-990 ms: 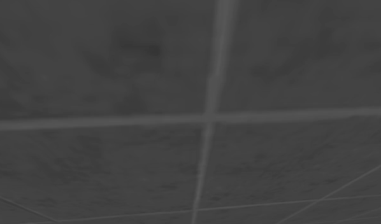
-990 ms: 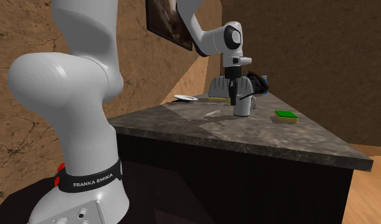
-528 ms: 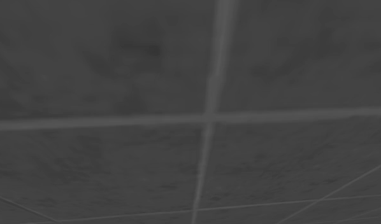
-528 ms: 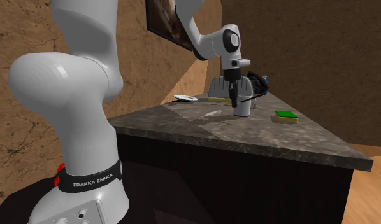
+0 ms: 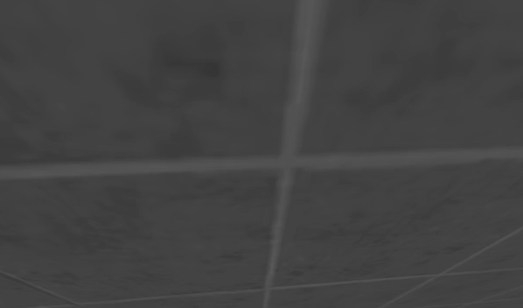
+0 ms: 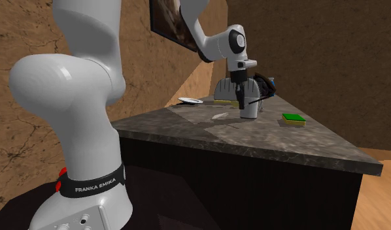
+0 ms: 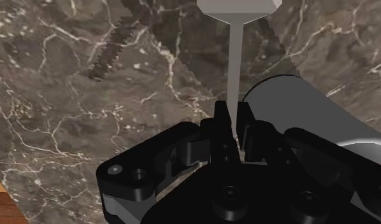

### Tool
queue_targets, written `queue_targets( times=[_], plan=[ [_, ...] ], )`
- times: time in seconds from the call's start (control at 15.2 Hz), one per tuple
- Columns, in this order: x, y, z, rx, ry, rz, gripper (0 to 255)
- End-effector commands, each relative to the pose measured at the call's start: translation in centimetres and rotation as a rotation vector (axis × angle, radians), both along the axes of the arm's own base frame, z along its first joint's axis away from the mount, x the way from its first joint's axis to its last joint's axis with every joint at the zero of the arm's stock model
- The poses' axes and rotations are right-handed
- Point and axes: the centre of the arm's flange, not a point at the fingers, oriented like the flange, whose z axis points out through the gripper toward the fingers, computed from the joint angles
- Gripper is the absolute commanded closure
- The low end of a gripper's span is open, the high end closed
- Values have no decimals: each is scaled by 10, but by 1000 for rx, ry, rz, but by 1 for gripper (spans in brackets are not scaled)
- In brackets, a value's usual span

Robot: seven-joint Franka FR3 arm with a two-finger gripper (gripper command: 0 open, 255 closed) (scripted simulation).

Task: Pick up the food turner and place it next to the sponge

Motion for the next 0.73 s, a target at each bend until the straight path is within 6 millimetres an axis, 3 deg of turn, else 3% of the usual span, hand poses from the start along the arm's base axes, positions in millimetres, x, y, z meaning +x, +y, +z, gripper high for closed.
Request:
queue_targets(
  times=[0.0,0.07,0.13,0.2,0.26,0.33,0.59,0.66],
  plan=[
    [1,-2,-46,27,85,1,0],
    [-2,-16,-43,29,84,1,0],
    [0,-22,-53,28,84,1,0],
    [-10,-31,-45,30,83,-1,0],
    [-8,-26,-39,29,83,-1,0],
    [-2,-5,-40,28,86,1,0],
    [-4,-2,10,28,86,1,0],
    [-4,-2,10,28,86,1,0]
  ],
)
